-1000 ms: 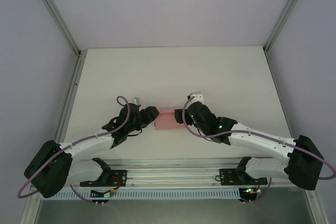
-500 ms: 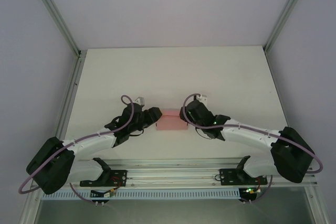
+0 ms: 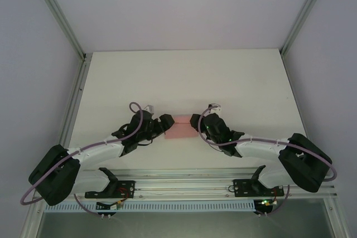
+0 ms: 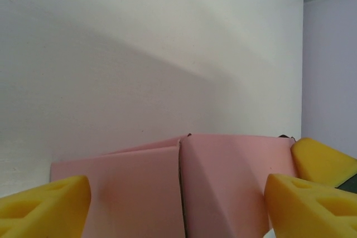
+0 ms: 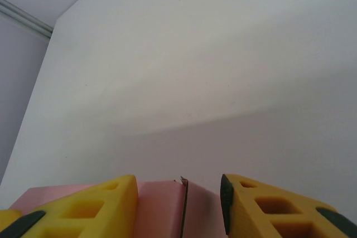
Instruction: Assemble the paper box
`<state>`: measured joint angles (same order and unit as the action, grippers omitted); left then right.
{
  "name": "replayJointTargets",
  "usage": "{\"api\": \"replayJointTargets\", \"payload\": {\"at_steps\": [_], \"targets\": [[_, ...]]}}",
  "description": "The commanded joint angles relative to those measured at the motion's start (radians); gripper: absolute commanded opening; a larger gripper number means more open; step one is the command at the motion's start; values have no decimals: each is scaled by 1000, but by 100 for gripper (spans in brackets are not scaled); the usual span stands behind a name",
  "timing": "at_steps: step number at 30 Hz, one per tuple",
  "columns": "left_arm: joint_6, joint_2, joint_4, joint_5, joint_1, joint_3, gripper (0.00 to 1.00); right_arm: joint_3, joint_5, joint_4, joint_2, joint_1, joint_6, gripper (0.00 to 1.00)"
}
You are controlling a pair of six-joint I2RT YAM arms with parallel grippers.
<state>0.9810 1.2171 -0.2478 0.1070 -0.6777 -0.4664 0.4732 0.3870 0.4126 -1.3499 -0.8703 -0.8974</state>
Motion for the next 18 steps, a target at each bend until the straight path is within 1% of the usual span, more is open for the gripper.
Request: {"api": "replayJointTargets", "payload": {"at_steps": [1, 4, 7, 9, 12, 14, 16, 18], "targets": [[-14, -33, 75, 7, -1, -32, 82, -74, -74, -282, -75, -9, 48, 42], [-1, -80, 84, -8, 28, 2, 85, -89, -74, -283, -65, -8, 38, 41], [-35, -129, 72, 19, 53, 10, 88, -96, -85, -284, -61, -9, 29, 40], [-50, -139, 91, 27, 56, -4, 87, -94, -89, -282, -64, -9, 30, 40], [-50, -134, 110, 22, 59, -7, 80, -93, -89, -276, -69, -10, 32, 40], [-38, -127, 91, 22, 62, 18, 75, -94, -88, -277, -71, -12, 28, 40], [-25, -124, 71, 23, 64, 46, 67, -98, -86, -277, -68, -13, 25, 40], [-19, -130, 54, 6, 67, 74, 61, -99, -89, -279, -65, -13, 25, 40]]}}
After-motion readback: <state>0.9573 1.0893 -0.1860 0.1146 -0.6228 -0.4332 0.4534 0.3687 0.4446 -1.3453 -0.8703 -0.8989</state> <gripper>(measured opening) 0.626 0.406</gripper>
